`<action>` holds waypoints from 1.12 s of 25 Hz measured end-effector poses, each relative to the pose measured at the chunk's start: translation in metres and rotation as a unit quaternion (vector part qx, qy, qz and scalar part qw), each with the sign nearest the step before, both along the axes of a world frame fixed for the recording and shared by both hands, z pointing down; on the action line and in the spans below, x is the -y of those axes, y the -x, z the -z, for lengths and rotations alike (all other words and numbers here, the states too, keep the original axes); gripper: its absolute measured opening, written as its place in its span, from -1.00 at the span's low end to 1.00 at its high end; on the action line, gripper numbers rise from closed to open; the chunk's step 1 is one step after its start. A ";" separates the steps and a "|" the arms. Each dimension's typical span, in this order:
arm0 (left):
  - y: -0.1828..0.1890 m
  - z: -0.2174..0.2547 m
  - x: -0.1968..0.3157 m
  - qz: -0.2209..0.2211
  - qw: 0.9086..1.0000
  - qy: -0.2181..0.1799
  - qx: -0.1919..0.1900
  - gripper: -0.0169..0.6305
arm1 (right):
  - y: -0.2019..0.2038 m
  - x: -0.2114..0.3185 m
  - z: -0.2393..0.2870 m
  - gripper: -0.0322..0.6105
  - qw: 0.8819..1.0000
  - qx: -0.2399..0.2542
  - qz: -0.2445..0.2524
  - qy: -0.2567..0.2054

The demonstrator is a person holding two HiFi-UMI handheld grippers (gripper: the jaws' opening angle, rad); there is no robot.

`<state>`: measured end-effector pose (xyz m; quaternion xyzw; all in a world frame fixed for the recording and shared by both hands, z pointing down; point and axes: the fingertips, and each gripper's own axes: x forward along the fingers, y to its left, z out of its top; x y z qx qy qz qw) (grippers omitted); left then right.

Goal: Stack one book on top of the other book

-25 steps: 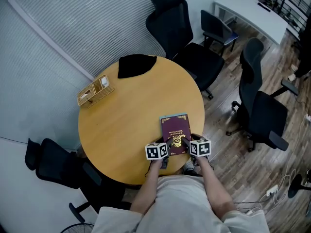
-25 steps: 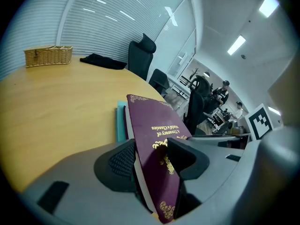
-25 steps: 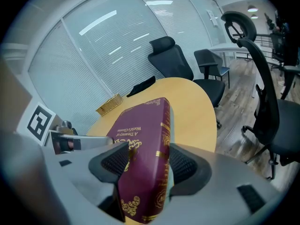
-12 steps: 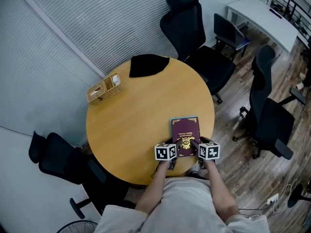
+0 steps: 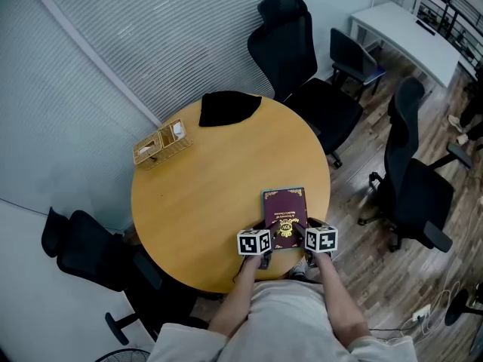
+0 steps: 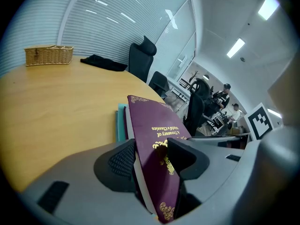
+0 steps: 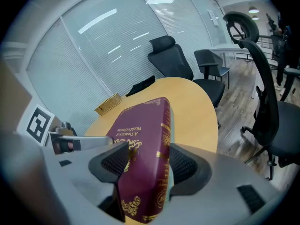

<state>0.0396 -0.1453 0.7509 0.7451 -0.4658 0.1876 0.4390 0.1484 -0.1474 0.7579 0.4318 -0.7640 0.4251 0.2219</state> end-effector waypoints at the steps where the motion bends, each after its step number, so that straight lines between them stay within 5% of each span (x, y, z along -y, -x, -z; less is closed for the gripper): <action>1: 0.001 0.000 0.000 0.001 1.000 0.000 -0.001 -0.24 | 0.001 0.000 0.000 -0.04 1.000 0.001 0.001 0.000; 28: 0.012 0.001 0.002 0.014 1.000 -0.007 -0.015 -0.24 | 0.009 0.001 0.001 -0.04 1.000 0.004 0.019 -0.010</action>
